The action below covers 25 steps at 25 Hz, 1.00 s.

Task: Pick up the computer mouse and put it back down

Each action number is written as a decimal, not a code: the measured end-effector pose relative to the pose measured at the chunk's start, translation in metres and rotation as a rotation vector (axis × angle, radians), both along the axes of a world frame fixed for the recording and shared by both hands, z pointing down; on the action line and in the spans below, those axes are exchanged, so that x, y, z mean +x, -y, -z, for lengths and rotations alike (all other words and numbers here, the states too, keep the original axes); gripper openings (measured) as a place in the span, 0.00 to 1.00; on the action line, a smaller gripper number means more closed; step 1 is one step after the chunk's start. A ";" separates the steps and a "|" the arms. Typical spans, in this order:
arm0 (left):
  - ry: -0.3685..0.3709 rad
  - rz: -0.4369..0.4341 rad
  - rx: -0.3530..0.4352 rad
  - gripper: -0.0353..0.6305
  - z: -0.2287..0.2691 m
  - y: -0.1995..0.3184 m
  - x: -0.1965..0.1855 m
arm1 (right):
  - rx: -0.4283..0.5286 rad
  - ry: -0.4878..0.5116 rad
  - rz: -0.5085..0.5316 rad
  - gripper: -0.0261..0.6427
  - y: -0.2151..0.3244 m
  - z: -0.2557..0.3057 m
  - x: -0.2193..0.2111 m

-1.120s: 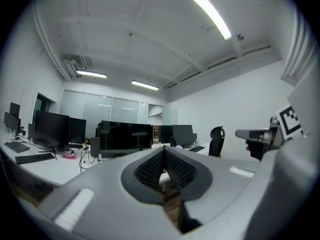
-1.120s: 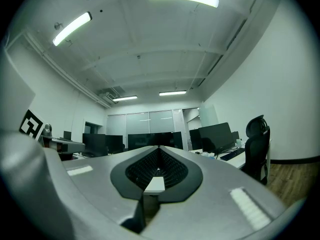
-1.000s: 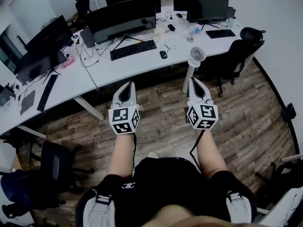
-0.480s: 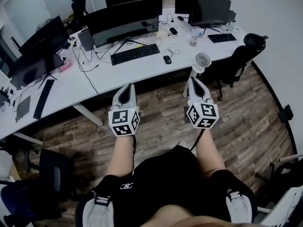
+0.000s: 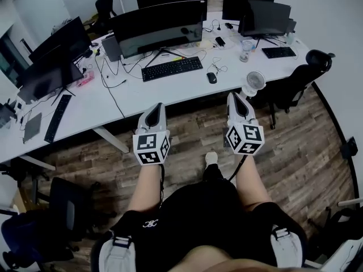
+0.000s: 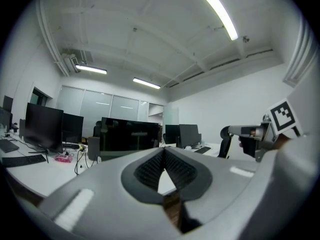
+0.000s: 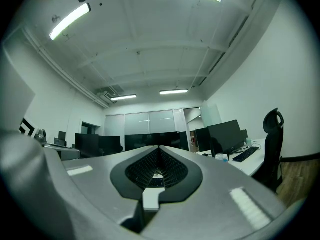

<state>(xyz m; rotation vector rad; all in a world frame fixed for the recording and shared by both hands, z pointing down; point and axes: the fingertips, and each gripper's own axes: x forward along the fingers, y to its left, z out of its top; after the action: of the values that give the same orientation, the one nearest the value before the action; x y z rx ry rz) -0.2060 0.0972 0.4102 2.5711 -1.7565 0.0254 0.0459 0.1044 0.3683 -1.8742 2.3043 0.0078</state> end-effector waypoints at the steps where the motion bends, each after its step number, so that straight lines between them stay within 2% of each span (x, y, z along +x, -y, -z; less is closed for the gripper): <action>1: 0.015 0.002 0.002 0.13 0.000 0.008 0.002 | -0.001 0.003 0.001 0.05 0.009 -0.001 0.001; 4: 0.058 0.005 0.005 0.13 -0.004 0.031 0.011 | -0.004 0.006 0.001 0.05 0.035 -0.006 0.005; 11: 0.077 0.010 0.003 0.13 -0.009 0.106 0.045 | -0.001 0.022 0.013 0.05 0.118 -0.016 0.036; 16: 0.102 0.024 -0.009 0.13 -0.005 0.170 0.076 | -0.017 0.005 0.068 0.05 0.193 -0.018 0.056; 22: 0.097 0.061 -0.016 0.13 0.000 0.239 0.106 | -0.041 0.000 0.118 0.05 0.269 -0.023 0.079; 23: 0.087 0.063 -0.030 0.13 -0.003 0.248 0.111 | -0.046 0.002 0.126 0.05 0.279 -0.024 0.083; 25: 0.017 0.058 -0.068 0.13 -0.007 0.266 0.122 | -0.055 0.004 0.146 0.05 0.299 -0.028 0.090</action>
<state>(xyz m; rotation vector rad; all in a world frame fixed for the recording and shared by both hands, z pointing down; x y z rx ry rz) -0.0839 -0.1692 0.4176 2.4798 -1.8021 0.1043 0.1362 -0.1947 0.3959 -1.7234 2.4573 -0.0784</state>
